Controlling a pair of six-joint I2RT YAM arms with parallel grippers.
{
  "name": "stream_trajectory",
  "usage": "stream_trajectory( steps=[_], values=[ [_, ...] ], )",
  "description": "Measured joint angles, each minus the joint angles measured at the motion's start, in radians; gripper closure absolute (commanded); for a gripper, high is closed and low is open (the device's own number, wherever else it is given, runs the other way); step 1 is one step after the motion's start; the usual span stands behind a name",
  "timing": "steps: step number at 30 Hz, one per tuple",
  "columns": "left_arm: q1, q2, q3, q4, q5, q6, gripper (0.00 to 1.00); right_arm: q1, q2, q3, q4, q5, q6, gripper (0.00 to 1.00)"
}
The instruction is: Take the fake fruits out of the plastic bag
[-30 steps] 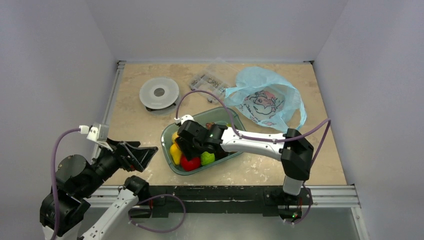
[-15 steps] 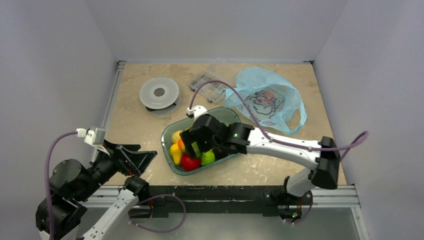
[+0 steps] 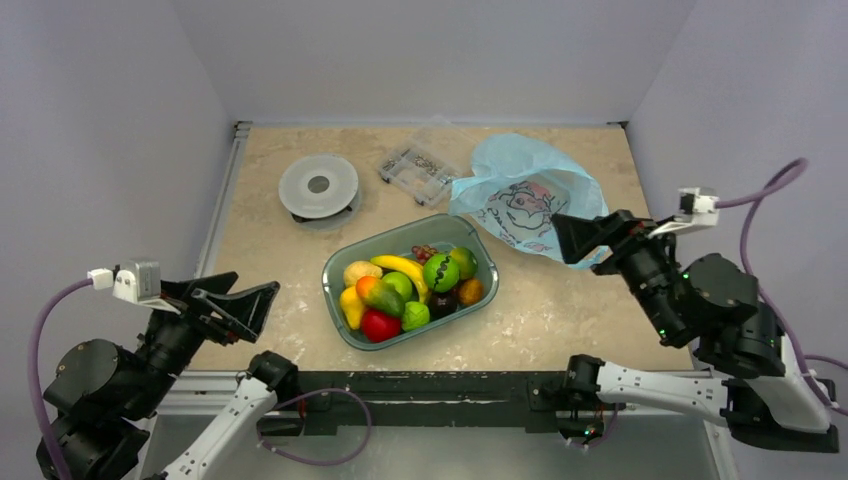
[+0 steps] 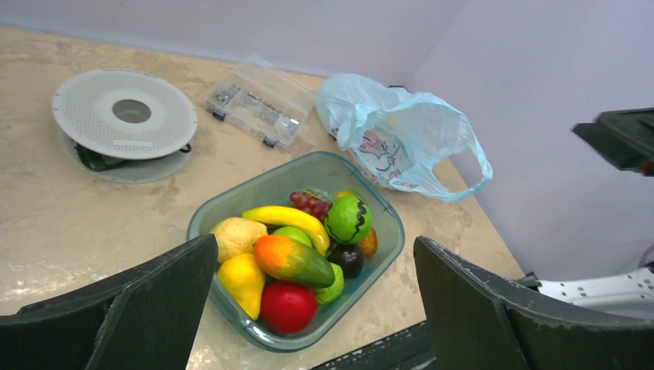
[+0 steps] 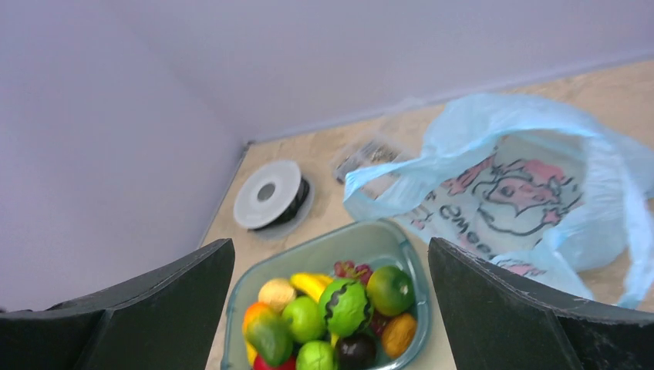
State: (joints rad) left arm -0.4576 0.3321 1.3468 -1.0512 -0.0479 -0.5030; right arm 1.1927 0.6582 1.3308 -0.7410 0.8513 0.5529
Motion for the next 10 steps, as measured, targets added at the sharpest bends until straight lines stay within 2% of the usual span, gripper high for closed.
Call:
stream_trajectory(
  steps=[4, 10],
  values=[
    [0.0, 0.001, 0.003, 0.025, -0.057, 0.037, 0.0, -0.003, -0.064, -0.004, 0.025, 0.106, -0.048, 0.01],
    [0.0, 0.037, 0.06, 0.051, -0.097, 0.089, 0.0, -0.002, -0.062, -0.031, 0.085, 0.135, -0.104, 0.01]
  ],
)
